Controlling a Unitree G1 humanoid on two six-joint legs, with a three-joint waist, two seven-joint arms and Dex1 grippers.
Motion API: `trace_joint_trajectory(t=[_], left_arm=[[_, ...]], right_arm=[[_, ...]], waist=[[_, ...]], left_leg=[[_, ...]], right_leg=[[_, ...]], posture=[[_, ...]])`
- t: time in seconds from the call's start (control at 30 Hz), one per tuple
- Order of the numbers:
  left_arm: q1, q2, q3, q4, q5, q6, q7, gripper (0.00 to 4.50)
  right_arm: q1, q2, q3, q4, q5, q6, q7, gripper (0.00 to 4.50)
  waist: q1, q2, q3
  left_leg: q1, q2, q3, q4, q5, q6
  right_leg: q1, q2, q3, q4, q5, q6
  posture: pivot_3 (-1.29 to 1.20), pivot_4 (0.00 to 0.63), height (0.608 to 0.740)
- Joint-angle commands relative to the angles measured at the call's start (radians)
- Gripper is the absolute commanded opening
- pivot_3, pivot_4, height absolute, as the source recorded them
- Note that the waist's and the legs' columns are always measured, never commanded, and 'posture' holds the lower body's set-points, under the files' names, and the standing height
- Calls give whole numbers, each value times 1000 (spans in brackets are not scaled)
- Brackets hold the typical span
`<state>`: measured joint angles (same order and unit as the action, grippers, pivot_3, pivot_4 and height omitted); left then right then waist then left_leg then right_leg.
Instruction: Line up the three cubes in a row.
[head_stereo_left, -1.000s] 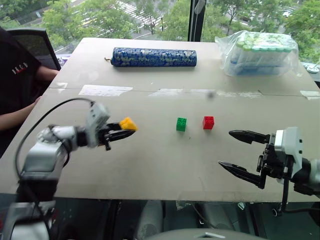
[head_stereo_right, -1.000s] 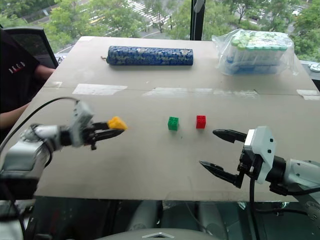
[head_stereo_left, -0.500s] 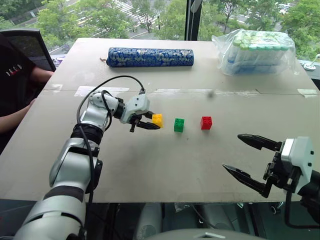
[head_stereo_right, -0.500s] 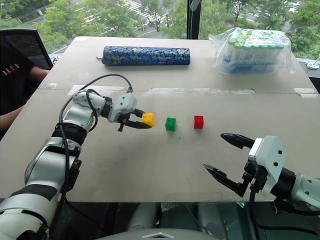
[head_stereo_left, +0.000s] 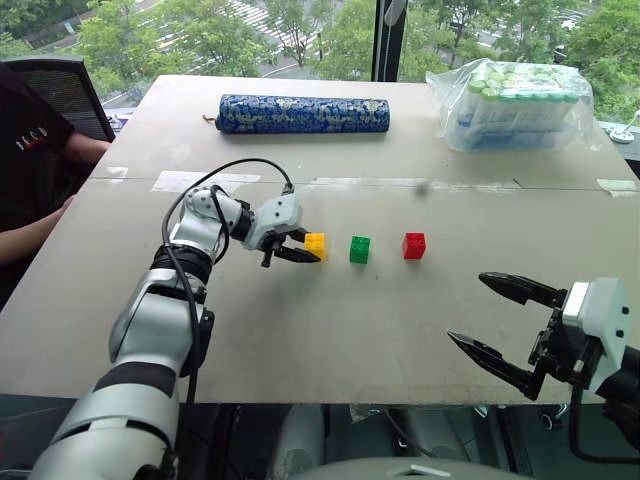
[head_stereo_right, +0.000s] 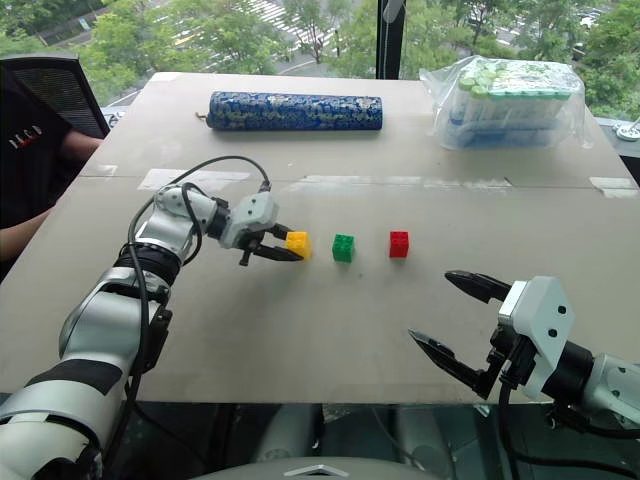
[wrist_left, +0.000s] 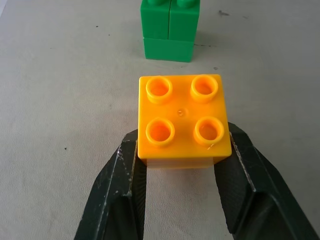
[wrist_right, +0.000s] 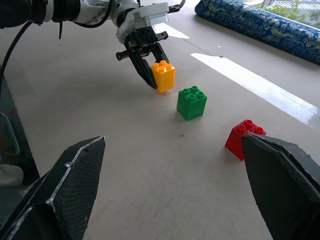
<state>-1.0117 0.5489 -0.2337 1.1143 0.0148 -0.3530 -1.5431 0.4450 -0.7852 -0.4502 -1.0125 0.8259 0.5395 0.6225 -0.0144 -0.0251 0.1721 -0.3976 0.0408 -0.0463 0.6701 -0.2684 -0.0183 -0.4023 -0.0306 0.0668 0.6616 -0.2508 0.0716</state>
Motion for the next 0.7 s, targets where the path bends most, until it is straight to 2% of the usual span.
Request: trace_joint_trajectory(t=[0.03,0.07,0.1,0.2,0.47,0.57,0.7], left_arm=[[-34,0,27,11,6,-27,17,2316],[-35,-1,29,13,6,-28,17,2653],[-35,-1,30,14,7,-28,16,3222],[-33,0,40,15,1,-27,9,4470],[18,52,110,-53,-56,21,-38,4470],[94,71,136,-152,-87,83,-29,4470],[153,52,135,-267,-105,161,-6,4470]], right_arm=[[6,-5,-34,-35,13,-28,-8,4500],[9,-5,-34,-35,13,-29,-8,4500],[11,-4,-35,-35,12,-31,-8,4500],[14,-4,-35,-35,11,-32,-7,4500],[15,-4,-41,-22,5,-30,8,4500],[8,-3,-33,-1,-2,-33,20,4500],[-18,-4,-15,14,-7,-30,22,4500]], waist=[[0,0,0],[0,0,0],[0,0,0],[0,0,0],[-2,0,0],[-3,0,0],[5,0,0]], left_leg=[[0,0,0,0,0,0],[0,0,0,0,0,0],[0,0,0,0,0,0],[0,0,0,0,0,0],[0,0,0,0,0,0],[0,0,0,0,0,0],[0,0,-1,0,0,0]], right_leg=[[0,0,0,0,0,0],[0,0,0,0,0,0],[0,0,0,0,0,0],[0,0,0,0,0,0],[0,0,0,1,0,0],[0,0,0,1,0,0],[0,0,-1,1,0,0]], posture=[[0,150,740],[0,150,740],[0,150,740],[0,150,740],[0,150,740],[0,150,740],[0,150,740]])
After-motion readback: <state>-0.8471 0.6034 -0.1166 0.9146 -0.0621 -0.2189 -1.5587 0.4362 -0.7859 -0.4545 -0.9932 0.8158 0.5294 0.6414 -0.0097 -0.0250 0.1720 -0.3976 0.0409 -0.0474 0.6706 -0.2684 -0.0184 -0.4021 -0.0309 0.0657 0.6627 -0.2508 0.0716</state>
